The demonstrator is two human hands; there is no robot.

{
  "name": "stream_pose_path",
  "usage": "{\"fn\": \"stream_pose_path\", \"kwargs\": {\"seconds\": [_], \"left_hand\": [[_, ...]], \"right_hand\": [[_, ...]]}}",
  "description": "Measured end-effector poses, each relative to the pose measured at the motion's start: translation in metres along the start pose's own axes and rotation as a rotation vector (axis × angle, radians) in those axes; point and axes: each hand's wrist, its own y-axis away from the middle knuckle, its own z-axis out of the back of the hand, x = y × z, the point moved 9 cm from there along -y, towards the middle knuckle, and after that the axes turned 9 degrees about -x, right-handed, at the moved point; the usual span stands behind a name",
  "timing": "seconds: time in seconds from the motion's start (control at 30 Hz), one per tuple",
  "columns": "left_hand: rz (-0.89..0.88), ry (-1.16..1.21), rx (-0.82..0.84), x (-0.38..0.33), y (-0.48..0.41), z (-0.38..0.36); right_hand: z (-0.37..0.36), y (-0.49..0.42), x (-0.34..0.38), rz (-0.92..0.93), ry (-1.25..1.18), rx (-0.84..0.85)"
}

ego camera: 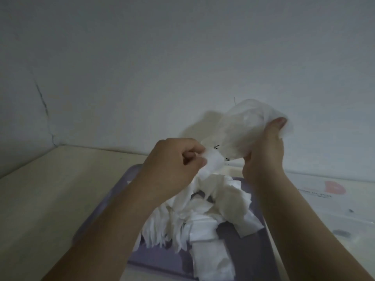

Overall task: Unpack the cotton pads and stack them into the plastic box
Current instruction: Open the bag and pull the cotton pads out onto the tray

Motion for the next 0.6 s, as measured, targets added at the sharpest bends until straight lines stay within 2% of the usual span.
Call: {"fn": "stream_pose_path", "kwargs": {"seconds": [0.07,0.13,0.17,0.27,0.37,0.43,0.5,0.6], "left_hand": [[0.052,-0.095,0.156,0.012,0.006,-0.015],[0.014,-0.177,0.161,0.011,0.007,-0.018],[-0.024,-0.149,0.095,0.006,0.004,-0.014],[-0.037,0.001,-0.187,-0.007,-0.002,0.014],[0.167,0.215,-0.321,0.003,-0.004,0.031],[0.371,0.479,-0.263,0.018,-0.003,0.022],[0.496,0.667,-0.144,0.021,-0.001,0.005],[0.48,0.713,-0.069,0.021,0.001,-0.01]], "right_hand": [[-0.001,0.002,0.007,0.021,-0.022,0.015],[-0.003,0.001,0.013,0.016,-0.075,0.046],[-0.008,0.002,0.015,-0.009,-0.122,0.107],[-0.034,0.007,0.02,-0.042,-0.185,0.454],[-0.048,0.012,0.015,-0.115,-0.205,0.648],[-0.052,0.013,0.009,-0.16,-0.21,0.693],[-0.053,0.015,0.004,-0.173,-0.185,0.72],[-0.056,0.02,-0.001,-0.171,-0.143,0.758]]}}
